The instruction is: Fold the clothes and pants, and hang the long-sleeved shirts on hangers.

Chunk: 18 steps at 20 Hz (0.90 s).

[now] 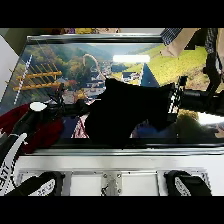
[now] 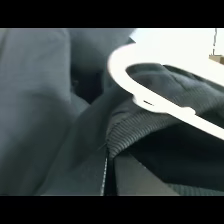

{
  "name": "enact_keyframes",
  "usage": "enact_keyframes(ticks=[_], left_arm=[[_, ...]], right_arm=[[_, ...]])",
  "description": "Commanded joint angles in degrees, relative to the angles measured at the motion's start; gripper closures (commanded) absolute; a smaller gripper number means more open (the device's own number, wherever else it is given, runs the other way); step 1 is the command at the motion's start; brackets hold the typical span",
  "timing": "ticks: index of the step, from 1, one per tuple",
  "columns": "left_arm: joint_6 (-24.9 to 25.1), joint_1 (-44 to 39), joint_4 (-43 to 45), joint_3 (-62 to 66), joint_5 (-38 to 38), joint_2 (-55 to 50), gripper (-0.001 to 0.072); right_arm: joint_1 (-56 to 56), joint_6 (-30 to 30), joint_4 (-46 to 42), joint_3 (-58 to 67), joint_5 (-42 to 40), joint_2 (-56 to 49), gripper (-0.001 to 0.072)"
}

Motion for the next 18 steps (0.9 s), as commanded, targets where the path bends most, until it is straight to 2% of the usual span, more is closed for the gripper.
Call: enact_keyframes(ticks=[1, 6, 10, 18], left_arm=[[0.0, -0.4, 0.4, 1.4, 0.2, -0.3, 0.0682], [0.1, -2.0, 0.5, 6.1, 0.2, -0.3, 0.0682], [-1.1, -2.0, 3.3, 7.7, -0.8, -0.3, 0.0682], [-1.1, -2.1, 3.3, 4.3, -0.7, -0.3, 0.0682]], right_arm=[[0.7, 3.0, 0.1, 0.1, 2.0, 0.8, 0.0685], [1.7, 9.8, 0.0, 0.0, 2.2, -0.3, 0.0683], [1.7, 9.8, 0.4, 0.1, 5.1, -0.5, 0.0686], [1.7, 10.4, 2.3, 0.1, 7.1, -0.5, 0.0687]])
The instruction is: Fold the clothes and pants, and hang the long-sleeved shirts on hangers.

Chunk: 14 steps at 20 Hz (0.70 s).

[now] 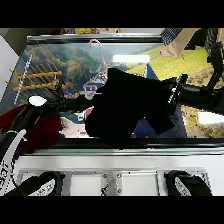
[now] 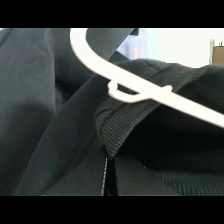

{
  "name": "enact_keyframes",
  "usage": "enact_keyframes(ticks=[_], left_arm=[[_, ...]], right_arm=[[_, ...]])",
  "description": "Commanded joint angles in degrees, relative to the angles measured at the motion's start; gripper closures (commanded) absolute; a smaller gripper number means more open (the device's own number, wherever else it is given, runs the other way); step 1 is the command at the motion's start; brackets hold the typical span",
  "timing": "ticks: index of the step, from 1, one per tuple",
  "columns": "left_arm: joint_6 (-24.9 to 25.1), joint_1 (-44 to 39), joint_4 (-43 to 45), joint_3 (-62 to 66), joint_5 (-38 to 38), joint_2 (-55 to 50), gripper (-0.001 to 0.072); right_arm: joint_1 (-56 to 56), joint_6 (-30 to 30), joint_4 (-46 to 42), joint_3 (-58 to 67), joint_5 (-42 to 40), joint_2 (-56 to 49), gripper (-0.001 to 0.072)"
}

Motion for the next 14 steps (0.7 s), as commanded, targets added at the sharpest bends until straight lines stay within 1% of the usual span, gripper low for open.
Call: enact_keyframes(ticks=[1, 4, 9, 12, 14], left_arm=[[-0.1, 0.0, 0.2, -1.3, 0.9, 0.0, 0.0682], [-0.3, 0.0, 0.3, -1.9, 3.3, -0.2, 0.0682], [-0.5, 0.2, 0.0, -1.8, 4.0, -3.7, 0.0682], [-0.4, 1.7, -2.8, -1.7, 4.3, -4.6, 0.0682], [0.4, 1.4, -3.7, -1.0, 3.6, -4.6, 0.0682]], right_arm=[[0.0, 0.6, 1.6, 0.1, 1.0, 0.0, 0.0687], [0.0, 0.5, 3.1, 0.5, 1.0, 0.1, 0.0687], [0.0, 0.4, 4.5, 2.6, 0.3, 0.1, 0.0687], [0.0, 0.6, 4.5, 2.8, -0.5, 0.1, 0.0687], [0.1, 0.6, 4.6, 2.8, 0.1, 0.0, 0.0687]])
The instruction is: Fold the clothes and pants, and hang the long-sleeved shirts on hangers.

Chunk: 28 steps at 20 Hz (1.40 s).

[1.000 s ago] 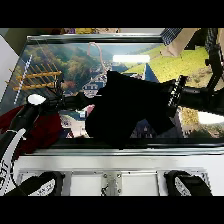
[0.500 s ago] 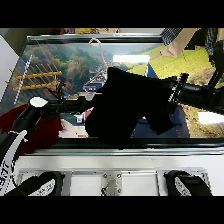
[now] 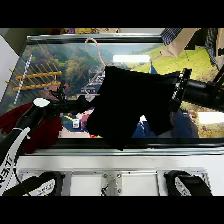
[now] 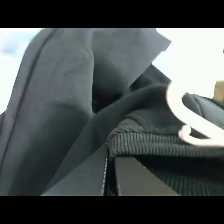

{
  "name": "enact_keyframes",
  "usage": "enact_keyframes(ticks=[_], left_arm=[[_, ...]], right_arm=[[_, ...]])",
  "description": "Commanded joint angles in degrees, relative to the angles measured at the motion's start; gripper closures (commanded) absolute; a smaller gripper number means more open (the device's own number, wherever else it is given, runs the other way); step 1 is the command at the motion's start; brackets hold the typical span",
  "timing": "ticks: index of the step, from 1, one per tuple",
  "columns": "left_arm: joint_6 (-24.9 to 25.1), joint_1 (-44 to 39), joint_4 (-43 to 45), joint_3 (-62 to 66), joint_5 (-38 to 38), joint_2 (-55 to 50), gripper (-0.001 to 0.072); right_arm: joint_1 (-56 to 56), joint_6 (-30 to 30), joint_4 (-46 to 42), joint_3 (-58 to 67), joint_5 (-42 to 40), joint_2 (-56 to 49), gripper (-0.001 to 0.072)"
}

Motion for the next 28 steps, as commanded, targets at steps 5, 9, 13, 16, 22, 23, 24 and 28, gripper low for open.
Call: enact_keyframes(ticks=[5, 9, 13, 16, 22, 23, 24, 28], left_arm=[[1.0, -4.8, -0.7, 7.6, -3.4, -0.5, 0.0682], [1.0, -5.8, -0.8, 10.8, -2.9, -0.6, 0.0681], [1.0, -5.7, -0.5, 10.8, -2.6, -0.9, 0.0682], [1.0, -4.7, -0.6, 10.8, -2.5, -2.6, 0.0682], [0.5, 1.0, -0.6, 10.8, -2.6, -4.2, 0.0682], [0.6, 1.5, -0.6, 10.8, -2.6, -4.2, 0.0682], [0.6, 1.7, -0.6, 10.8, -2.5, -4.2, 0.0682], [0.6, 0.9, 0.3, 10.8, -1.7, -4.2, 0.0682]], right_arm=[[2.2, 0.2, 0.5, 0.3, 4.4, 0.0, 0.0687], [4.2, 0.2, 1.5, 0.3, 9.0, 0.5, 0.0687], [5.0, 0.9, 2.4, 0.3, 10.5, 0.8, 0.0687], [5.0, 1.7, 2.4, 0.3, 9.9, 1.7, 0.0687], [4.9, 3.2, 1.9, 0.3, 9.4, 2.8, 0.0687], [4.9, 4.1, 1.9, 0.3, 9.4, 2.8, 0.0687], [4.9, 4.3, 1.9, 0.3, 8.9, 2.8, 0.0687], [5.0, 4.9, 2.1, 0.3, 7.9, 2.9, 0.0687]])
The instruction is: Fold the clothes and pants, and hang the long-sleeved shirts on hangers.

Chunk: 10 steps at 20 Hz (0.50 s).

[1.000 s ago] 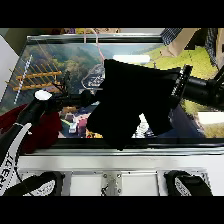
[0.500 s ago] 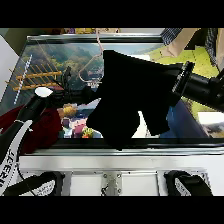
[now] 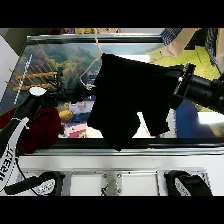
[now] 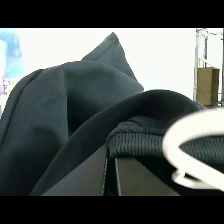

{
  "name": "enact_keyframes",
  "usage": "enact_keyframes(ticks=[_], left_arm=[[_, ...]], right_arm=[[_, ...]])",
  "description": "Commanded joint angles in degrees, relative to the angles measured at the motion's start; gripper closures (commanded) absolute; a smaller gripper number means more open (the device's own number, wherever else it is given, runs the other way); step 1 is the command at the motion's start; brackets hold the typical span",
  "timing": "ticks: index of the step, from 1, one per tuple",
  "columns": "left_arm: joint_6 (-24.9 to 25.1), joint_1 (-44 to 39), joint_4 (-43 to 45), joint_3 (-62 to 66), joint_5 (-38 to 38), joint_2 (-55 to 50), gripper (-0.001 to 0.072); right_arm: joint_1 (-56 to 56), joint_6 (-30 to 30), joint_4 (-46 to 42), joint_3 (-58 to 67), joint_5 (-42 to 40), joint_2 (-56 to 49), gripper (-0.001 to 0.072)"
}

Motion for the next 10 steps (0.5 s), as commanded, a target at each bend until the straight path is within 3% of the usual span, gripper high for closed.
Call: enact_keyframes(ticks=[1, 10], left_arm=[[0.0, 0.1, 1.9, 0.0, 1.0, -0.1, 0.0682], [0.0, 6.5, 1.5, 0.1, -3.0, 0.1, 0.0682]], right_arm=[[0.0, 0.8, 0.4, 0.1, -0.6, 0.2, 0.0687], [0.0, 0.8, -5.0, 0.1, -3.2, 0.1, 0.0687]])
